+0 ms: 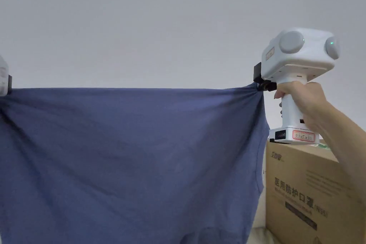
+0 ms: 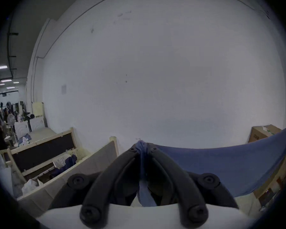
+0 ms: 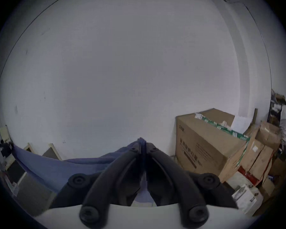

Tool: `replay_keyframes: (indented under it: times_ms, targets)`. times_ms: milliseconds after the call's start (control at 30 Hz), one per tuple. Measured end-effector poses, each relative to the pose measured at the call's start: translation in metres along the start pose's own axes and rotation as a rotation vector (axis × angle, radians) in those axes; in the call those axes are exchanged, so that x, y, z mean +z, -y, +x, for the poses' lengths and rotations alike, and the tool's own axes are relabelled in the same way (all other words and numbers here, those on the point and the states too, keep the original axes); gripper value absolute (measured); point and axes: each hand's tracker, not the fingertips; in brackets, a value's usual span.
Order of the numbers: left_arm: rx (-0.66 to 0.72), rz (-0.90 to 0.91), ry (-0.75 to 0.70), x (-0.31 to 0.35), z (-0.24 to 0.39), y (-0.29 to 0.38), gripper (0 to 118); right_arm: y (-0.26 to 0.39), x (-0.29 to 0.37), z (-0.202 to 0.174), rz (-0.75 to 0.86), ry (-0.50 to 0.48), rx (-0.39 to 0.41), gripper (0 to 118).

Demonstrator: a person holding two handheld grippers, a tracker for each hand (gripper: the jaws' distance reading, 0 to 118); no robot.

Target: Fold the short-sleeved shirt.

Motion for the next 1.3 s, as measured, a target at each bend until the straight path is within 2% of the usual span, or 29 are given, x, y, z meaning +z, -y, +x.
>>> replay_keyframes:
  times_ms: [133,267,533,633,733,867,1033,1200,1300]
  targets:
    - [0.015,-0.050,-0.003,-0.022,0.000,0.050,6,0.042,-0.027,-0.003,-0.077,0.002,0.019,5]
    - [-0.038,-0.142,-0.028,-0.057,0.015,0.141,6,0.118,-0.081,-0.003,-0.240,0.014,0.026,5]
    - [-0.135,-0.581,-0.025,-0.125,0.047,0.386,6,0.333,-0.202,0.005,-0.625,0.065,0.071,5]
    - [-0.145,-0.728,-0.023,-0.131,0.054,0.469,6,0.410,-0.227,0.015,-0.746,0.082,0.046,5]
    - [-0.165,-0.818,-0.022,-0.128,0.056,0.531,6,0.471,-0.232,0.023,-0.832,0.089,0.067,5]
    - [-0.169,-0.851,0.000,-0.118,0.045,0.563,6,0.509,-0.213,0.042,-0.880,0.100,0.078,5]
    - [-0.158,-0.812,0.043,-0.059,0.015,0.547,6,0.514,-0.149,0.070,-0.863,0.071,0.015,5]
    - [-0.161,-0.773,0.108,0.029,-0.022,0.530,6,0.524,-0.046,0.088,-0.831,0.028,0.011,5]
    - [-0.201,-0.787,0.102,0.084,-0.041,0.532,6,0.540,0.025,0.102,-0.840,0.020,-0.071,5]
